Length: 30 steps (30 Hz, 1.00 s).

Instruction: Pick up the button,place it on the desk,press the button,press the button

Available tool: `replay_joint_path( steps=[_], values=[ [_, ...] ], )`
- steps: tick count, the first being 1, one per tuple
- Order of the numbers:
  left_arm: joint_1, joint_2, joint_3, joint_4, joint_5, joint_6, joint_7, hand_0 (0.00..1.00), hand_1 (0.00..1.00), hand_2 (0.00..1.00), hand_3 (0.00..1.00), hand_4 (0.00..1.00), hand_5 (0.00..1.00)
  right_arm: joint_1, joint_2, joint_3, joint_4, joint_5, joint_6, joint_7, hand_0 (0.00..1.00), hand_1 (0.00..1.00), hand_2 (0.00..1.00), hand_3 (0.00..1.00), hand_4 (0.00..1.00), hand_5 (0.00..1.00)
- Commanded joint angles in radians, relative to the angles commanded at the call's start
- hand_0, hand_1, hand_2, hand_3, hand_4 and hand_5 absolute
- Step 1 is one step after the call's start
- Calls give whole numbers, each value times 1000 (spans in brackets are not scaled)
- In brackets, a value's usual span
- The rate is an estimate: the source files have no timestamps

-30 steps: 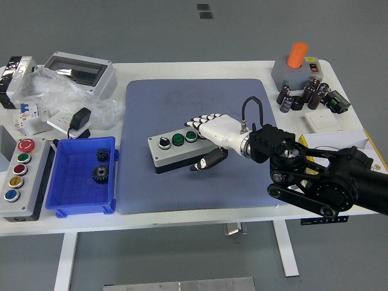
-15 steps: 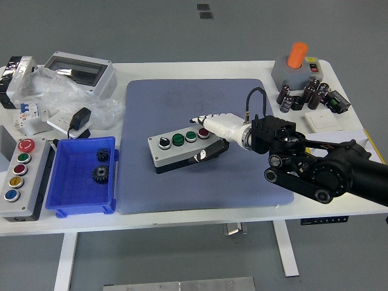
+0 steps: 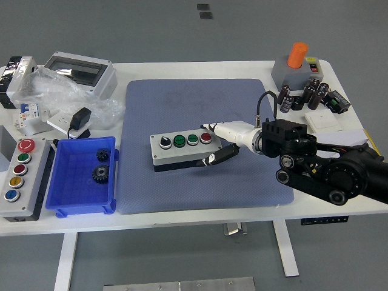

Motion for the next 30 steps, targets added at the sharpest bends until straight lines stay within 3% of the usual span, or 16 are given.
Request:
replay_joint_path(
  steps=[6,14,18,21,26,27,30],
  values=[
    [2,-1,5,1,-9,1,-4,639,623,587,568,413,2,-13,-39,12,58,-2,3,-10,937,916,998,998,998,819],
    [2,-2,9,1,-12,2,-6,639,624,587,568,413,2,-24,-53,39,89,-1,-13,-9,914,896,998,998,998,813],
    [5,-4,6,1,-10,3,-5,639,624,587,568,414,2,-48,-72,92,125,-53,-95,-5,912,891,998,998,998,810],
    [8,-6,3,2,-9,4,-3,639,623,587,567,412,2,-79,-109,158,188,-122,-161,-39,910,890,998,998,998,826],
    [15,-6,1,2,-11,6,-2,639,623,587,567,412,2,-107,-204,263,320,-206,-60,-151,910,890,998,998,998,826],
    [17,-6,0,2,-11,7,-1,639,624,587,567,411,2,-107,-222,276,347,-218,-34,-175,828,821,934,998,998,830],
    [18,-5,-1,3,-11,7,0,639,624,587,567,411,2,-99,-254,286,428,-230,41,-242,828,821,934,998,998,830]
  ],
)
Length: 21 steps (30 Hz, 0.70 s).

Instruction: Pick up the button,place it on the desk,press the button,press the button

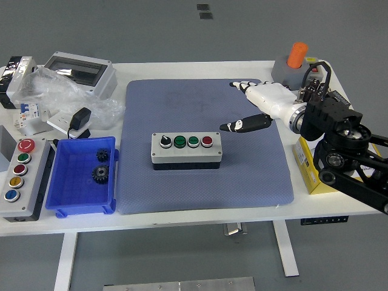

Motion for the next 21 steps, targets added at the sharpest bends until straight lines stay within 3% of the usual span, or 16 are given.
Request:
replay_joint_path(
  steps=[2,3,5,8,9,10,14,15,20,21],
  values=[
    [0,1,1,0,-2,0,0,639,624,587,567,411,2,9,-8,-3,52,8,50,-42,828,821,934,998,998,830],
    [0,1,2,0,-3,-1,0,639,623,587,567,410,2,13,-10,-4,70,14,67,-56,668,654,549,998,751,387],
    [0,1,4,0,-5,-1,-1,639,623,587,567,410,2,23,-11,-6,109,29,112,-85,668,654,549,998,751,387],
    [0,2,4,0,-6,-1,0,639,623,587,567,410,2,41,-11,-10,109,62,178,-101,668,654,549,998,751,387],
    [1,3,3,-1,-5,-1,1,639,623,587,566,410,2,46,-10,-12,109,71,193,-101,544,530,373,998,582,245],
    [1,4,2,-1,-4,-1,2,639,623,587,566,410,2,52,-8,-15,109,81,205,-101,544,530,373,998,582,245],
    [0,6,-4,-1,3,0,6,639,623,587,566,410,2,77,19,-42,109,101,218,-101,544,530,373,998,582,245],
    [-1,6,-5,-1,4,0,7,639,623,586,566,409,2,80,27,-51,109,103,218,-101,475,491,284,998,408,158],
    [-4,6,-11,-2,12,1,13,639,623,586,566,409,2,90,65,-98,109,120,211,-99,475,491,284,998,408,158],
    [-4,6,-14,-2,14,1,14,639,622,587,567,411,2,91,70,-104,109,123,209,-98,500,500,266,998,228,48]
  ],
)
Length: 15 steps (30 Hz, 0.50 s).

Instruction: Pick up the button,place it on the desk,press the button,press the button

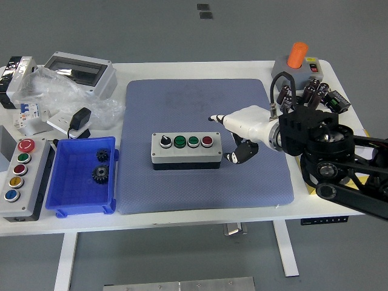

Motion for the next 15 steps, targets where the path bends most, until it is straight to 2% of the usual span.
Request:
replay_joint_path(
  steps=[7,15],
  values=[
    [-2,0,-11,0,10,1,5,639,624,587,568,411,2,1,35,-42,-18,16,-10,10,505,498,260,998,216,38],
    [-6,0,-11,0,11,1,5,639,625,588,569,411,2,0,60,-63,-107,28,-22,24,502,493,253,998,213,49]
  ],
)
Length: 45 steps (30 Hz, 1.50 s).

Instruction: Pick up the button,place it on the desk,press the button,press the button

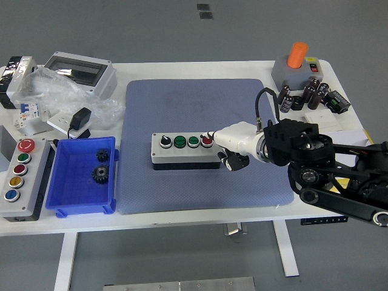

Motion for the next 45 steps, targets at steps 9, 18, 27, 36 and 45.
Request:
replay_joint_path(
  steps=[9,18,27,36,45],
  values=[
    [-1,0,3,0,-3,0,-2,639,625,588,568,415,2,-4,7,-16,-43,1,-10,7,492,478,251,998,217,52],
    [-3,-1,8,0,-8,-1,-6,639,625,587,568,417,2,-6,12,-39,-56,0,-5,3,476,478,250,998,224,50],
    [-3,-1,10,0,-11,-1,-8,639,626,587,568,419,2,-7,13,-57,-52,-25,2,-7,475,474,248,998,231,49],
    [0,-4,13,0,-17,0,-9,639,627,587,567,419,2,-51,-47,76,40,114,-150,127,471,473,247,998,234,48],
    [7,-7,7,1,-9,1,-5,640,628,587,567,420,2,-128,-72,245,87,166,-369,302,446,435,356,983,571,260]
  ],
)
